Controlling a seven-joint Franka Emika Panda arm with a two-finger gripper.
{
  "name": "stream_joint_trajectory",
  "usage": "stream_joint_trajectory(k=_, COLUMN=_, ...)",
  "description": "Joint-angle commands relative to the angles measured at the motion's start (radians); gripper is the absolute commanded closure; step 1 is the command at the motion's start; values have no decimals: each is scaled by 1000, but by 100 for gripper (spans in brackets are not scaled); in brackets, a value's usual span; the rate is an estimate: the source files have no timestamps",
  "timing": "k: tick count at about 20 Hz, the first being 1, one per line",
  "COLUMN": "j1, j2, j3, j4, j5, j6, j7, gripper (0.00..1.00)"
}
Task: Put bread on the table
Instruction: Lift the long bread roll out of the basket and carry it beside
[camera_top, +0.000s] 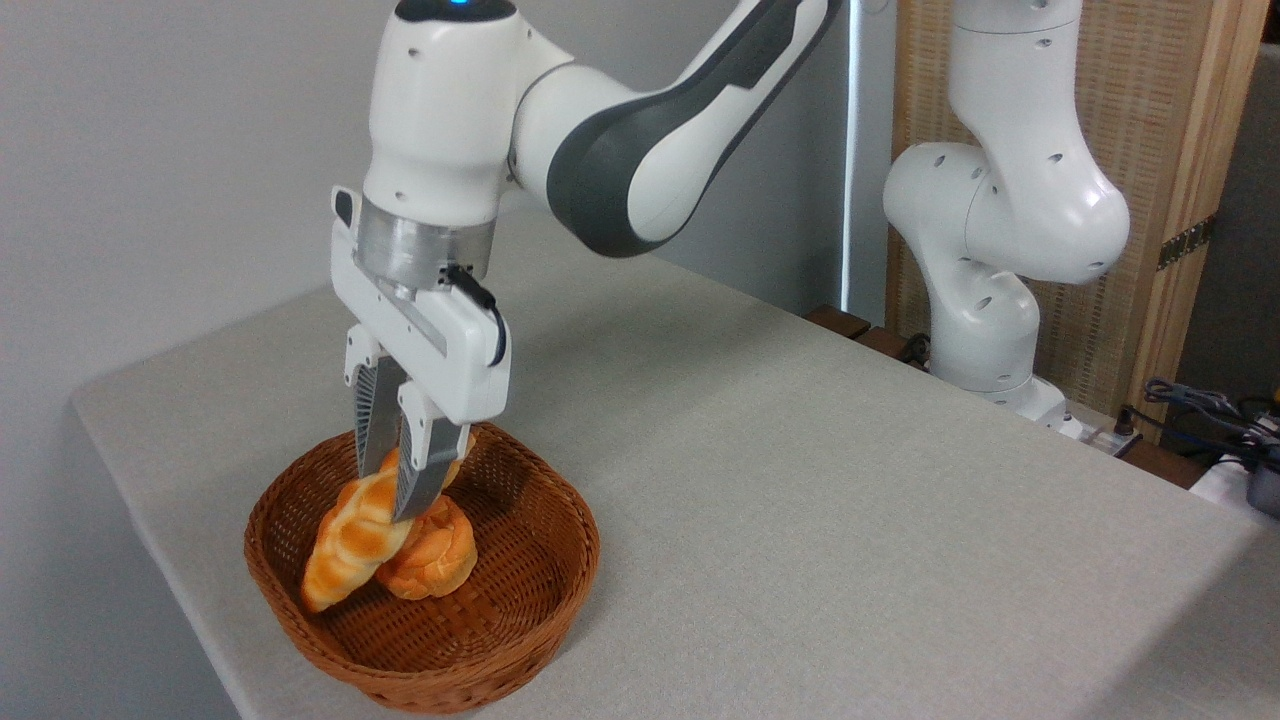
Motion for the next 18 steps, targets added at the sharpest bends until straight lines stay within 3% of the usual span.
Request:
stream_joint_trajectory(k=1, j1=-2, j2=-57, j3=9, j4=-6, j5=-8, j6=-59, j7=-2, gripper=49)
stream_joint_trajectory(k=4, j1=-2, j2=-115, j3=11, j4=-8, j5=-24, j6=-130, j7=-2, gripper=49)
stream_joint_trajectory(k=8, j1=-4, j2=-224, j3=16, j4=-9, j5=-36, j6=-311, j7=8, gripper=49)
stream_joint_trajectory(k=13, j1=-11, j2=-275, j3=17, j4=-28, j5=-30, j6=-450, j7=10, gripper=49)
stream_joint_trajectory(k=18, j1=-76, j2=-322, j3=17, j4=-138, j5=-27, j6=-485, j7=8, gripper=49)
